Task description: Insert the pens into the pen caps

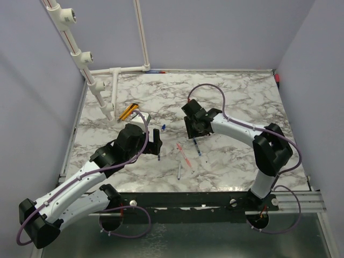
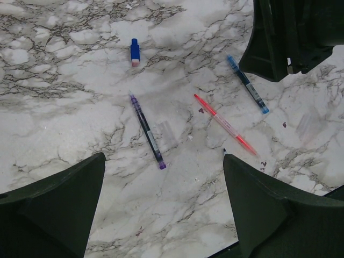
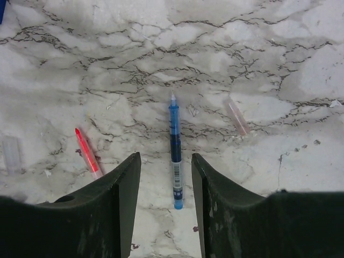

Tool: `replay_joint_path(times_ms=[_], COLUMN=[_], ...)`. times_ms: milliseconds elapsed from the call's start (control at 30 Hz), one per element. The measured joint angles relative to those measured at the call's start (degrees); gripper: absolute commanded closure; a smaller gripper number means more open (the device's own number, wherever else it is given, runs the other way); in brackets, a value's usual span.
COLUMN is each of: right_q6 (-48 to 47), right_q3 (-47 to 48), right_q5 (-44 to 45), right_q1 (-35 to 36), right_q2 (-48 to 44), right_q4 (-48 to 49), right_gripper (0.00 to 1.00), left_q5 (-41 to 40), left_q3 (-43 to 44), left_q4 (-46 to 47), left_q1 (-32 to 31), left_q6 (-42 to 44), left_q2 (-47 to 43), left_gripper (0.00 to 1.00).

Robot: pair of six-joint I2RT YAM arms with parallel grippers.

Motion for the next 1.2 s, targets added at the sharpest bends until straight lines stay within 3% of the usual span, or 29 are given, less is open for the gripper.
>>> replay_joint_path(times_ms=[333, 1200], right_q6=[-1.7, -3.4], right_q3=[2.4, 1.6], right_q5=[0.1, -1.5], right_q1=[0.0, -2.3], right_q2=[6.3, 9.2], right_q4=[0.5, 4.9], right_gripper=[0.61, 0.75], left_q5=[0.0, -0.2], left_q3=[0.0, 0.0], left_q4=[0.0, 0.0], left_q1=[0.0, 0.0], left_q6=[0.0, 0.0], left_q2=[0.0, 0.8], left_gripper=[0.09, 0.09])
